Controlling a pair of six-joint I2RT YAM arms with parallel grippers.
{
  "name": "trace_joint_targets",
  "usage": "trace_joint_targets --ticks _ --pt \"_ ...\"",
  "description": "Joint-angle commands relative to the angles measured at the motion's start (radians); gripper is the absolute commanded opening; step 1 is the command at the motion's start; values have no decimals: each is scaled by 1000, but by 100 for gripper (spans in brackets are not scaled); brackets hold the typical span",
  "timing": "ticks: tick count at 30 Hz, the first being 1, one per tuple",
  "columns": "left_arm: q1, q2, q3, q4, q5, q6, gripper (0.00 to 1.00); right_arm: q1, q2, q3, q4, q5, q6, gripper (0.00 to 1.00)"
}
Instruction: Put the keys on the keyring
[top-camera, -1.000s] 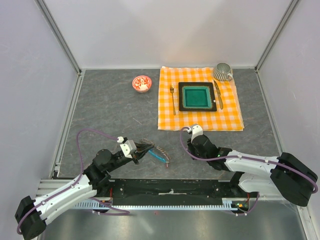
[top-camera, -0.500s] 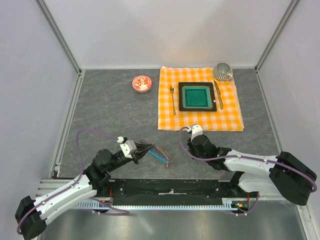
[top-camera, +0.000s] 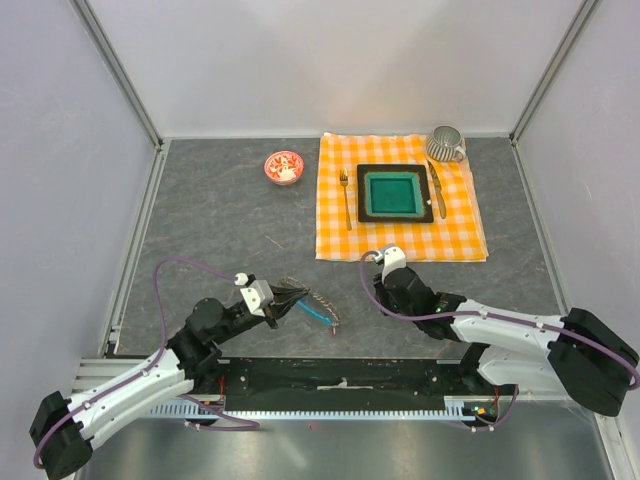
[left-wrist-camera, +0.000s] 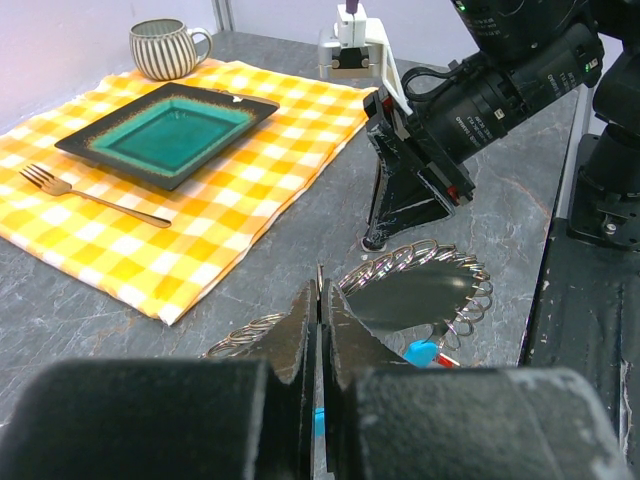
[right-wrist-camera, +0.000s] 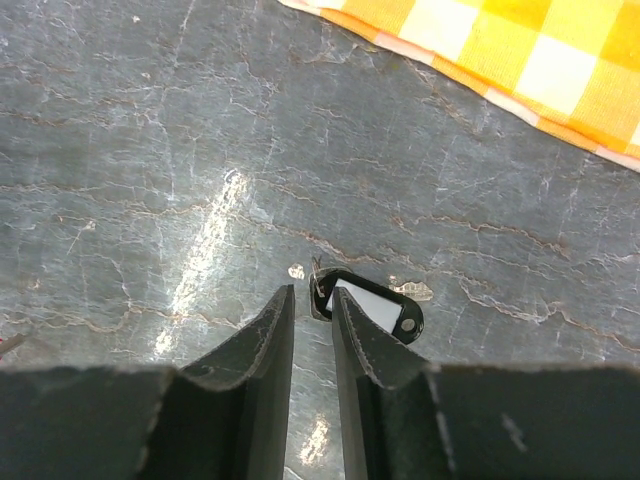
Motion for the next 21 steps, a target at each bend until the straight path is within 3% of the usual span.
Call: trace_joint_targets --ticks 1,21 --pt "-1 -3 26 62 0 13 2 5 11 36 -4 14 1 29" --pt "-1 -6 29 61 2 13 2 7 80 18 73 23 -16 24"
